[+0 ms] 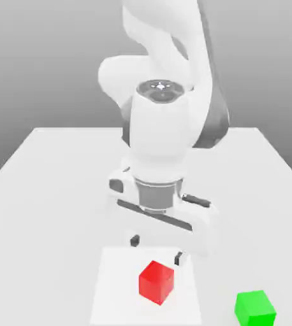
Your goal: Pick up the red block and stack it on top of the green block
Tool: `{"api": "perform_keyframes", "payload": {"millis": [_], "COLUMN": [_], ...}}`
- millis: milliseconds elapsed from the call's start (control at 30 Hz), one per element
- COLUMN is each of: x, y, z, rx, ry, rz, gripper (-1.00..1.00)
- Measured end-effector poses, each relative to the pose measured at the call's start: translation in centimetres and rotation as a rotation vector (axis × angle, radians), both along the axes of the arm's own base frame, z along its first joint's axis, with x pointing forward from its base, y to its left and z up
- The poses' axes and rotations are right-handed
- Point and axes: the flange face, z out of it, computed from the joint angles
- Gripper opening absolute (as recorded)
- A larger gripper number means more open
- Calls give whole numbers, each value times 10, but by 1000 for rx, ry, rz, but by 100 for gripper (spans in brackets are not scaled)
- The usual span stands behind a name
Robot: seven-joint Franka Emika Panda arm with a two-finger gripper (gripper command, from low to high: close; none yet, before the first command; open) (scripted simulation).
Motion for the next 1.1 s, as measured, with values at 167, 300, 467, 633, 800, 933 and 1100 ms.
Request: {"api": "perform_keyframes", "payload": {"millis": [167, 300, 467, 633, 800, 933, 1100], "x": [-2, -2, -1, 16, 46, 54, 53], "y": [0, 0, 0, 36, 135, 173, 175], "z": [-43, -43, -17, 23, 45, 21, -4], "rx": [1, 1, 1, -1, -1, -1, -1], "ry": [5, 3, 4, 7, 7, 4, 4], "rz": [-3, -3, -4, 163, 578, 723, 731], "gripper": [-100, -100, -100, -100, -100, -100, 100]}}
